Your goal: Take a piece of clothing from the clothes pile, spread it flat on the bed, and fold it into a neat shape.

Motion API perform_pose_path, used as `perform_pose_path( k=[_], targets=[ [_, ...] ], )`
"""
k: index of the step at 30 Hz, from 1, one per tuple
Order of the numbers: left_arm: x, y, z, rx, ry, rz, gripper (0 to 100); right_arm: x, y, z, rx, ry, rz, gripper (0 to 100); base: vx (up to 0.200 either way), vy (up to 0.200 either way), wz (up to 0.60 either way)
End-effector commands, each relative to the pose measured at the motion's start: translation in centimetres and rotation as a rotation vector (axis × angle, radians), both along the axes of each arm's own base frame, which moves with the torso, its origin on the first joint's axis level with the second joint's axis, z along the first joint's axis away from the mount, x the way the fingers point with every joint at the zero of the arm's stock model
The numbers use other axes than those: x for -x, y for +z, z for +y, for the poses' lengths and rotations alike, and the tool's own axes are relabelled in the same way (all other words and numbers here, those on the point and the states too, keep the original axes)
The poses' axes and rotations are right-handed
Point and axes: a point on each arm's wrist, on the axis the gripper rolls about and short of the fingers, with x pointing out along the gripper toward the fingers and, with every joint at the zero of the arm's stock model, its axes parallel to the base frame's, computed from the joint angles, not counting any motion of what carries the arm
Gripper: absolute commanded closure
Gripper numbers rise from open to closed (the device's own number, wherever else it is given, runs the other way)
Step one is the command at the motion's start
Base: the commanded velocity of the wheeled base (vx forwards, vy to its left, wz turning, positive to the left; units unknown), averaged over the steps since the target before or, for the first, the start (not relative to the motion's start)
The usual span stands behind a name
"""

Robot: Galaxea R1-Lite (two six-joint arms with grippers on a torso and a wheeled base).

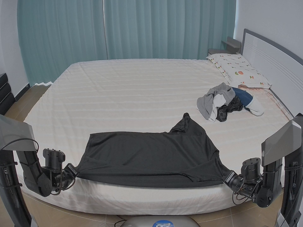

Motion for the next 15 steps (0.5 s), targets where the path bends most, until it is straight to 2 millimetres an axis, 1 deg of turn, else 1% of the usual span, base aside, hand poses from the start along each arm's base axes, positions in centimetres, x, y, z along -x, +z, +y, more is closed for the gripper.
perform_pose_path(
  k=[1, 2, 3, 4, 8, 11, 13, 14, 15],
  targets=[
    [0.4, -0.6, -0.1, -0.005, -0.009, 0.033, 100, 0.1, -1.0, -0.1, 0.019, 0.004, 0.032, 100, 0.0, 0.0, 0.0],
    [0.5, -0.6, -0.1, -0.006, -0.012, 0.036, 100, 0.1, -1.1, -0.1, 0.019, 0.004, 0.035, 100, 0.0, 0.0, 0.0],
    [0.8, -0.7, -0.3, -0.007, -0.021, 0.047, 0, 0.2, -1.1, 0.0, 0.023, 0.009, 0.036, 100, 0.0, 0.0, 0.0],
    [0.9, -0.8, -0.4, -0.009, -0.029, 0.054, 0, 0.2, -1.1, 0.0, 0.025, 0.012, 0.037, 0, 0.0, 0.0, 0.0],
    [0.9, -0.8, -0.5, -0.008, -0.034, 0.054, 0, 0.1, -1.0, -0.1, 0.023, 0.009, 0.03, 0, 0.0, 0.0, 0.0],
    [0.9, -0.6, -0.5, -0.008, -0.033, 0.043, 0, 0.2, 0.0, -0.3, 0.013, 0.0, 0.001, 0, 0.0, 0.0, 0.0],
    [0.9, -0.5, -0.5, -0.008, -0.033, 0.041, 0, 0.2, 0.2, -0.3, 0.01, -0.002, -0.005, 0, 0.0, 0.0, 0.0],
    [0.7, 0.0, -0.3, -0.006, -0.026, 0.015, 0, 0.3, 1.6, -0.7, -0.001, -0.016, -0.049, 0, 0.0, 0.0, 0.0],
    [0.7, 0.3, -0.2, -0.005, -0.02, 0.003, 0, 0.3, 2.1, -0.8, -0.005, -0.02, -0.069, 0, 0.0, 0.0, 0.0]
  ],
)
